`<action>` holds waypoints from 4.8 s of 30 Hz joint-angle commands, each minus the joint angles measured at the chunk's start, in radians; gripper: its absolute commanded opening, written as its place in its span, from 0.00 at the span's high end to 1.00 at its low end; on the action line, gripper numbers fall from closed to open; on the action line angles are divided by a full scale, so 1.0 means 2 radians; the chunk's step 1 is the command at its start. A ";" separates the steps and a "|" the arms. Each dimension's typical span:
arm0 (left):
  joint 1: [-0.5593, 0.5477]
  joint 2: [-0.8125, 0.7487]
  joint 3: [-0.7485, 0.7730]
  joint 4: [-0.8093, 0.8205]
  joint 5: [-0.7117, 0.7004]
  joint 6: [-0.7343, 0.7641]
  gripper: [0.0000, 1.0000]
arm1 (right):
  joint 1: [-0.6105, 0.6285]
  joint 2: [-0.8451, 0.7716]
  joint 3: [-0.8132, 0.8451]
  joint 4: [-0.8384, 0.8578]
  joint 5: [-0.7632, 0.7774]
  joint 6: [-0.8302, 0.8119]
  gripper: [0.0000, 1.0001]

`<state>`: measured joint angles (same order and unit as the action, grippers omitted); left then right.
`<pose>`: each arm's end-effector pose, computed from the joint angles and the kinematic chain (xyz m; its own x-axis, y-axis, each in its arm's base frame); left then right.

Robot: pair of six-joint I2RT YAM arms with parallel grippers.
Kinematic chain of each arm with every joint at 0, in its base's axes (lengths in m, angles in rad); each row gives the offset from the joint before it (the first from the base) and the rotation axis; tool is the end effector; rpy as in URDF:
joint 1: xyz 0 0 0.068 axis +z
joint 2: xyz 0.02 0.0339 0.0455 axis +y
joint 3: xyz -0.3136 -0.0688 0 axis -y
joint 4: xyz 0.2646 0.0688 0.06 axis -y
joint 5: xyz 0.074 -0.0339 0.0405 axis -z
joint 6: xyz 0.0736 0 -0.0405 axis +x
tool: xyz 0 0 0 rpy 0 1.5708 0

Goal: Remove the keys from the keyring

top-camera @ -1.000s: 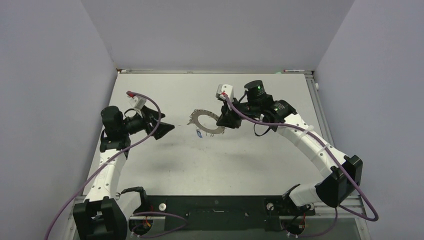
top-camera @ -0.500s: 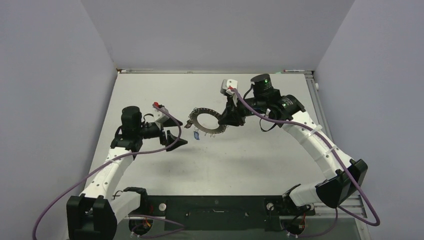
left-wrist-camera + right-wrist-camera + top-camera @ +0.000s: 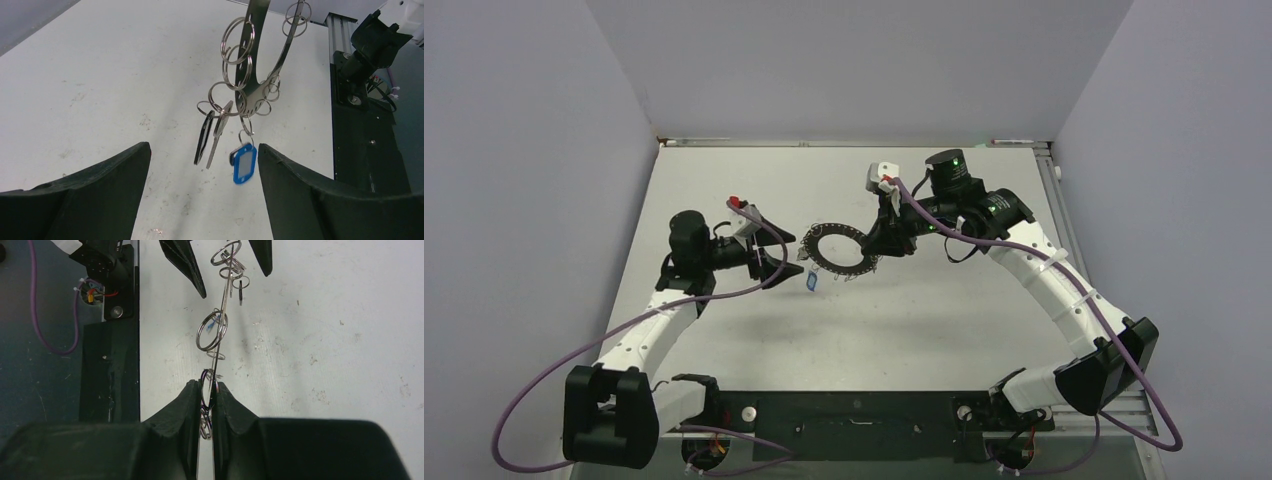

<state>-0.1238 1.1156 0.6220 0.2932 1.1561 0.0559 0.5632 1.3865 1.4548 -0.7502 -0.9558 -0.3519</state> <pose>0.2350 -0.0971 0.3020 -0.1447 0.0407 -0.9886 0.9494 0.2872 -0.1272 0.2324 0.2179 0.4263 -0.2093 -0.3673 -0.9062 -0.9762 0.0242 0.2156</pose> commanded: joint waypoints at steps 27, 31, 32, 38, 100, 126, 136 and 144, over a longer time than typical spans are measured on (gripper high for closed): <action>-0.039 0.039 -0.002 0.069 0.037 -0.010 0.55 | -0.002 0.004 0.027 -0.018 -0.037 -0.039 0.95; -0.039 0.043 0.009 0.017 0.039 0.040 0.66 | -0.002 0.008 0.028 -0.023 -0.031 -0.040 0.95; -0.039 0.043 0.010 0.007 0.040 0.047 0.71 | -0.001 0.009 0.028 -0.024 -0.030 -0.039 0.95; -0.039 0.044 0.010 -0.002 0.044 0.060 0.84 | -0.001 0.014 0.030 -0.023 -0.026 -0.038 0.95; -0.215 -0.040 0.211 -0.486 -0.479 0.326 1.00 | -0.004 -0.021 -0.179 0.177 -0.076 0.089 0.95; -0.284 -0.035 0.248 -0.477 -0.444 0.511 1.00 | -0.006 -0.075 -0.224 0.176 -0.052 0.056 0.29; -0.289 -0.075 0.239 -0.472 -0.407 0.584 1.00 | -0.011 -0.077 -0.169 0.173 -0.024 0.081 0.08; -0.311 -0.060 0.289 -0.524 -0.397 0.535 1.00 | -0.011 -0.081 -0.120 0.149 -0.032 0.087 0.10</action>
<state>-0.7311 0.9981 1.1248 -0.7338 0.3229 1.1709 0.5484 1.2598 1.1332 -0.4503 -0.9989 -0.1814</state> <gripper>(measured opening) 0.022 0.898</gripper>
